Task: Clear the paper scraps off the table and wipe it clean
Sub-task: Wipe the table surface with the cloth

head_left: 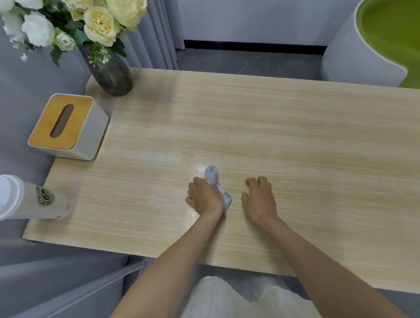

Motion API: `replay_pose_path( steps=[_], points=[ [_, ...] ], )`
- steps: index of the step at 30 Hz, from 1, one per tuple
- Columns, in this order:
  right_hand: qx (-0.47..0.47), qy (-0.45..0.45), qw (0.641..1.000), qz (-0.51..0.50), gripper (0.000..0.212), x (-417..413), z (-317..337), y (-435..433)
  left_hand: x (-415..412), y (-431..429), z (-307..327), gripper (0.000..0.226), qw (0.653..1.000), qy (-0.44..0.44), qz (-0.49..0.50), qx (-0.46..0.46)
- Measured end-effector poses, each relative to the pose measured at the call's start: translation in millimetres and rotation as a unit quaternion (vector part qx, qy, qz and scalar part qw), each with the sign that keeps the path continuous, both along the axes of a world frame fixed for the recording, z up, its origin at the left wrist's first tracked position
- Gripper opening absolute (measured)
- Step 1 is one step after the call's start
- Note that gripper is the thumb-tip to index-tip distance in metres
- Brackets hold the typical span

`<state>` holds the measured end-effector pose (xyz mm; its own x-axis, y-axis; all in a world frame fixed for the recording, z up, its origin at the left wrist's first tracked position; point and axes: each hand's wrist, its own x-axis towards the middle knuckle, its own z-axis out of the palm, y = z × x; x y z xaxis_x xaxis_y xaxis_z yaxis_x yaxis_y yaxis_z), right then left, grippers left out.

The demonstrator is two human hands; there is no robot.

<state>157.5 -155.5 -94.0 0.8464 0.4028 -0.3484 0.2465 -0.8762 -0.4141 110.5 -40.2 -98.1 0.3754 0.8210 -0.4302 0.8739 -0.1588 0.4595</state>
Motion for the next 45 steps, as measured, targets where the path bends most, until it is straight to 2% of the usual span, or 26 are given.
replay_pose_path(
  steps=[1, 3, 5, 8, 10, 14, 17, 18, 19, 21, 22, 23, 24, 25, 28, 30, 31, 32, 34, 35, 36, 38, 40, 42, 44, 45],
  points=[
    [-0.009, -0.003, 1.000, 0.010, 0.045, 1.1, 0.0, -3.1, -5.0, -4.2, 1.3, 0.017, 0.997, -0.051, -0.063, -0.004],
    [-0.022, -0.003, 0.999, 0.036, 0.053, 1.5, -2.1, -10.6, -14.9, 4.0, 9.3, 0.026, 0.979, -0.143, -0.148, -0.016],
    [-0.032, -0.002, 0.998, 0.061, 0.059, -0.4, -7.1, -18.1, -12.3, 39.0, 13.3, 0.037, 0.974, -0.172, -0.147, 0.032],
    [-0.059, 0.007, 0.995, 0.085, 0.064, -8.0, -16.1, -25.5, 1.5, 103.4, 8.5, 0.026, 0.978, -0.065, -0.122, 0.157],
    [-0.072, 0.007, 0.993, 0.093, 0.065, -13.3, -20.3, -28.7, 6.7, 121.8, 2.9, 0.022, 0.972, -0.014, -0.121, 0.201],
    [-0.068, 0.016, 0.992, 0.101, 0.065, -15.9, -24.7, -35.0, 12.0, 94.5, -16.9, 0.035, 0.967, 0.001, -0.162, 0.195],
    [-0.062, 0.022, 0.993, 0.094, 0.065, -15.8, -25.4, -35.2, 8.5, 43.3, -28.3, 0.024, 0.958, -0.024, -0.211, 0.192],
    [-0.064, 0.025, 0.993, 0.091, 0.066, -16.4, -25.2, -35.0, 1.5, 22.9, -30.7, 0.024, 0.943, -0.035, -0.275, 0.187],
    [-0.071, 0.029, 0.993, 0.089, 0.068, -17.2, -25.4, -35.4, -10.2, 3.1, -32.4, 0.029, 0.908, -0.056, -0.370, 0.187],
    [-0.088, 0.034, 0.991, 0.093, 0.073, -19.0, -26.8, -39.4, -34.4, -10.8, -38.0, 0.033, 0.782, -0.103, -0.563, 0.247],
    [-0.096, 0.035, 0.990, 0.099, 0.074, -20.2, -27.5, -42.4, -39.6, 1.4, -36.9, 0.031, 0.726, -0.119, -0.617, 0.280],
    [-0.099, 0.032, 0.989, 0.104, 0.074, -21.3, -28.0, -45.7, -40.9, 21.0, -34.7, 0.027, 0.696, -0.126, -0.636, 0.310],
    [-0.097, 0.027, 0.989, 0.106, 0.075, -22.6, -28.4, -48.4, -41.0, 45.1, -32.3, 0.025, 0.698, -0.120, -0.620, 0.337],
    [-0.092, 0.023, 0.990, 0.106, 0.074, -24.6, -28.4, -50.3, -41.5, 72.1, -27.8, 0.024, 0.732, -0.093, -0.577, 0.351],
    [-0.079, 0.013, 0.992, 0.097, 0.071, -35.7, -28.1, -50.9, -51.6, 108.5, -17.9, 0.027, 0.871, -0.037, -0.341, 0.352],
    [-0.078, 0.007, 0.992, 0.096, 0.068, -47.1, -29.3, -52.1, -57.7, 61.5, -20.1, 0.030, 0.919, -0.054, -0.271, 0.282],
    [-0.079, 0.003, 0.993, 0.092, 0.066, -52.8, -31.5, -53.4, -62.4, 27.9, -22.6, 0.033, 0.920, -0.070, -0.294, 0.251],
    [-0.080, 0.001, 0.993, 0.086, 0.065, -57.8, -33.4, -55.0, -69.9, -4.3, -26.2, 0.036, 0.893, -0.075, -0.373, 0.239],
    [-0.082, -0.007, 0.994, 0.071, 0.065, -66.0, -35.7, -59.0, -88.3, -37.4, -32.0, 0.042, 0.781, -0.079, -0.551, 0.282],
    [-0.084, -0.014, 0.994, 0.067, 0.064, -69.2, -36.7, -61.3, -92.3, -24.7, -31.8, 0.044, 0.742, -0.086, -0.591, 0.306],
    [-0.083, -0.018, 0.994, 0.063, 0.062, -71.5, -37.4, -63.2, -92.9, -3.7, -35.3, 0.047, 0.723, -0.097, -0.597, 0.335],
    [-0.075, -0.010, 0.996, 0.050, 0.061, -76.0, -37.9, -66.0, -95.3, 43.1, -30.8, 0.050, 0.762, -0.061, -0.541, 0.351],
    [-0.077, -0.004, 0.996, 0.039, 0.061, -81.0, -37.4, -67.0, -99.2, 75.4, -25.4, 0.042, 0.849, -0.030, -0.384, 0.361],
    [-0.085, 0.003, 0.996, 0.035, 0.061, -84.5, -37.1, -67.4, -96.2, 55.8, -13.0, 0.023, 0.939, -0.060, -0.193, 0.277],
    [-0.089, 0.013, 0.995, 0.042, 0.061, -85.6, -36.9, -67.8, -93.4, 3.3, -6.0, 0.022, 0.964, -0.082, -0.164, 0.190],
    [-0.088, 0.017, 0.995, 0.046, 0.062, -84.5, -36.1, -68.0, -96.0, -25.7, -5.9, 0.026, 0.951, -0.105, -0.234, 0.173]
  ],
)
